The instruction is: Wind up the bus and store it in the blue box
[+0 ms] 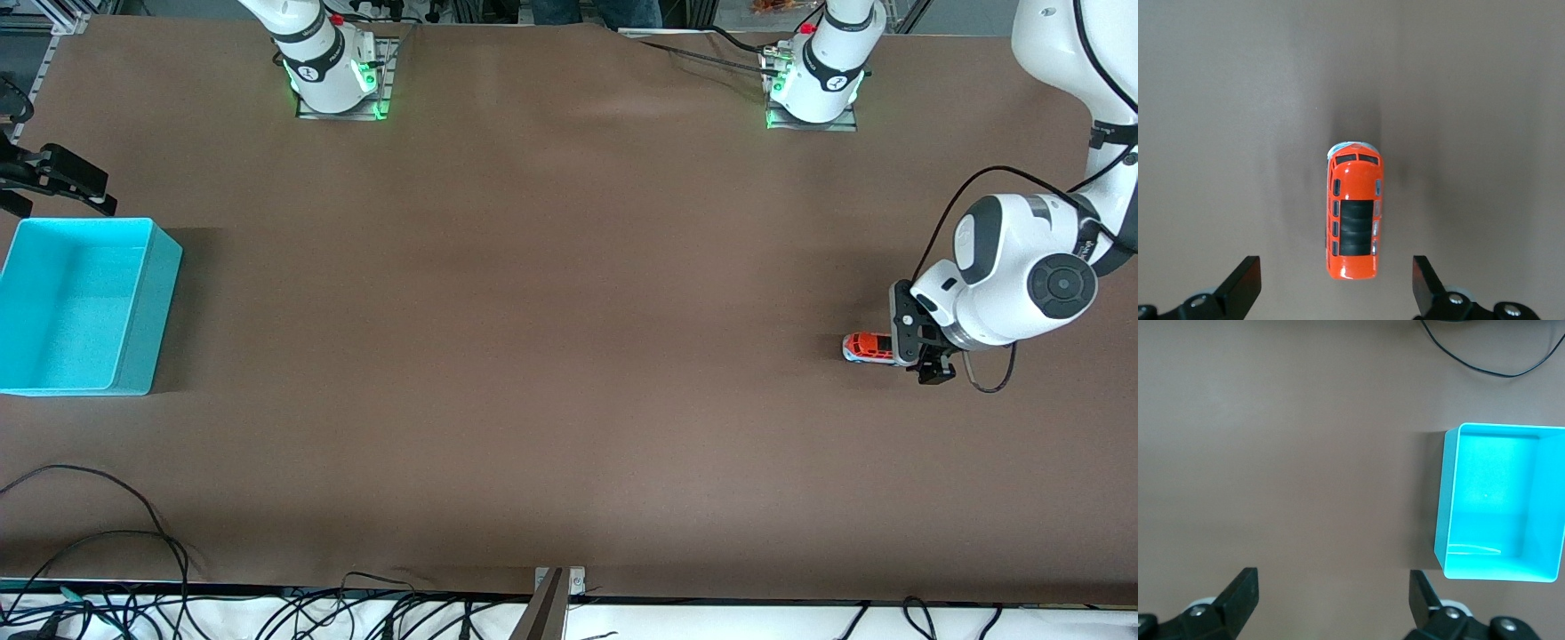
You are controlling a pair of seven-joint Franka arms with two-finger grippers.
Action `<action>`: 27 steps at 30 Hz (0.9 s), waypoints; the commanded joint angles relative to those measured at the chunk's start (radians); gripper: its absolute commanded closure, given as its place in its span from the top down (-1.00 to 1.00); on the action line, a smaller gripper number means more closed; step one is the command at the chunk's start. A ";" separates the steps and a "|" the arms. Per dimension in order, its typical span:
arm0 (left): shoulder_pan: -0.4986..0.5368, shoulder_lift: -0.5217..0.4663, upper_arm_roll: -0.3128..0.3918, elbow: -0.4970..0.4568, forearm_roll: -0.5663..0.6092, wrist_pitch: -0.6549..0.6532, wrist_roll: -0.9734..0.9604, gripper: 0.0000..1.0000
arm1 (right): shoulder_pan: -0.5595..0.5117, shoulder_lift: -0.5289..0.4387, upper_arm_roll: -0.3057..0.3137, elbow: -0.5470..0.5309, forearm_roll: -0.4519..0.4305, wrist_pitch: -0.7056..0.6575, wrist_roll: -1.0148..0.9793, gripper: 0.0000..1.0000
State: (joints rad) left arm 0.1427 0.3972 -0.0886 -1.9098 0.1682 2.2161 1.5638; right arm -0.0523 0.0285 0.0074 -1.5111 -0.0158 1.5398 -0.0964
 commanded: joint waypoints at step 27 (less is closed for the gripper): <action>0.029 0.092 0.001 -0.130 0.063 0.260 0.024 1.00 | -0.006 0.007 -0.004 0.019 0.002 -0.007 -0.009 1.00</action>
State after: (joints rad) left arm 0.1617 0.4867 -0.0857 -2.0222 0.1998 2.4411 1.5771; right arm -0.0526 0.0287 0.0068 -1.5109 -0.0159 1.5398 -0.0964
